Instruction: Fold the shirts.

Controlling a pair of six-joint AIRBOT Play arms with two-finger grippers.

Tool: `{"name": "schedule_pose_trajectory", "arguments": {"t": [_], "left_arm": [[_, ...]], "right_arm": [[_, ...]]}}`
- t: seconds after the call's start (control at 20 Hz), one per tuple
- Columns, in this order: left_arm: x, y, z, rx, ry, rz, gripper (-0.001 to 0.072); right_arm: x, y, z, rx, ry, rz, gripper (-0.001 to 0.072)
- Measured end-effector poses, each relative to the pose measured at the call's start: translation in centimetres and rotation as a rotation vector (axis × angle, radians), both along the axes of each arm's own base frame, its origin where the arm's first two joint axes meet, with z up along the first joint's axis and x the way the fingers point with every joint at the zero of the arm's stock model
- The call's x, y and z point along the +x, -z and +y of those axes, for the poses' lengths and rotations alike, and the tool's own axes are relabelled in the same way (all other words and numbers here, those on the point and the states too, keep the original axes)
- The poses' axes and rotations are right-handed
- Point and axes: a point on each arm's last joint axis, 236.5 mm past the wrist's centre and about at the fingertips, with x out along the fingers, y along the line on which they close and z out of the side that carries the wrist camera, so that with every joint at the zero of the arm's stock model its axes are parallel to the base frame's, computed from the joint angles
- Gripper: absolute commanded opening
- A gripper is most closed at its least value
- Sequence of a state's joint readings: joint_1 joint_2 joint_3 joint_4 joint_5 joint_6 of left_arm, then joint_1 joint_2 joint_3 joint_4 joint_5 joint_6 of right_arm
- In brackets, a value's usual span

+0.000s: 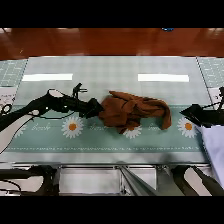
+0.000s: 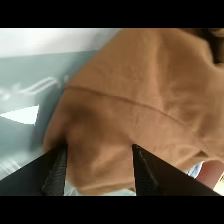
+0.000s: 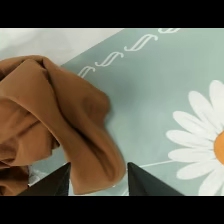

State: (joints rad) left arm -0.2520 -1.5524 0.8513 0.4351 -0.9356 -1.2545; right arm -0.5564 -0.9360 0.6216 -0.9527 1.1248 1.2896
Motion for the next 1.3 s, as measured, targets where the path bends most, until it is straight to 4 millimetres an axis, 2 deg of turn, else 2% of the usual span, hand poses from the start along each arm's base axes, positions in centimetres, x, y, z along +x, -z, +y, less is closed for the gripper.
{"name": "schedule_pose_trajectory", "arguments": {"t": [0.05, 0.1, 0.15, 0.4, 0.6, 0.8, 0.85, 0.9, 0.95, 1.0, 1.1, 1.15, 1.2, 1.3], "left_arm": [[-0.1, 0.2, -0.5, 0.001, 0.014, 0.013, 0.0392], [-0.1, 0.4, -0.7, 0.011, 0.026, 0.018, 0.0156], [-0.2, 0.6, -0.9, 0.019, 0.037, 0.021, 0.0015], [0.4, 0.0, -1.6, 0.019, 0.092, -0.022, 0.0015], [0.7, -0.2, -1.7, 0.021, 0.110, -0.039, 0.0015], [0.6, -0.4, -1.8, 0.018, 0.120, -0.041, 0.0015], [0.6, -0.4, -1.8, 0.018, 0.122, -0.041, 0.0015], [0.6, -0.4, -1.8, 0.018, 0.123, -0.041, 0.0015], [0.6, -0.4, -1.8, 0.017, 0.123, -0.041, 0.0015], [0.7, -0.6, -1.8, 0.015, 0.122, -0.045, 0.0015], [1.5, -1.5, -1.4, 0.004, 0.121, -0.070, 0.0015], [2.3, -2.5, -1.0, -0.004, 0.114, -0.096, 0.0015], [3.3, -3.8, -0.5, -0.014, 0.103, -0.127, 0.0015], [5.9, -7.9, 1.0, -0.034, 0.068, -0.230, 0.0015]], "right_arm": [[0.0, 0.0, 0.0, 0.001, -0.001, -0.001, 0.0412], [0.0, 0.0, 0.0, 0.000, -0.002, -0.002, 0.0412], [0.0, 0.0, 0.0, -0.001, -0.002, -0.002, 0.0412], [-0.5, 0.9, 0.4, 0.014, -0.019, 0.029, 0.0412], [-2.1, 3.1, 3.2, 0.061, -0.105, 0.112, 0.0412], [-1.9, 5.2, 6.0, 0.079, -0.186, 0.156, 0.0405], [-1.7, 5.9, 6.6, 0.081, -0.197, 0.164, 0.0352], [-1.4, 6.4, 7.1, 0.081, -0.204, 0.169, 0.0170], [-0.9, 6.9, 7.6, 0.082, -0.210, 0.170, 0.0029], [-0.4, 7.0, 7.9, 0.080, -0.214, 0.166, 0.0026], [1.3, 6.1, 8.0, 0.064, -0.231, 0.131, 0.0025], [2.6, 5.0, 7.8, 0.047, -0.240, 0.093, 0.0025], [4.0, 3.4, 7.4, 0.016, -0.260, 0.051, 0.0025], [6.7, -1.0, 6.6, -0.042, -0.290, -0.046, 0.0025]]}}
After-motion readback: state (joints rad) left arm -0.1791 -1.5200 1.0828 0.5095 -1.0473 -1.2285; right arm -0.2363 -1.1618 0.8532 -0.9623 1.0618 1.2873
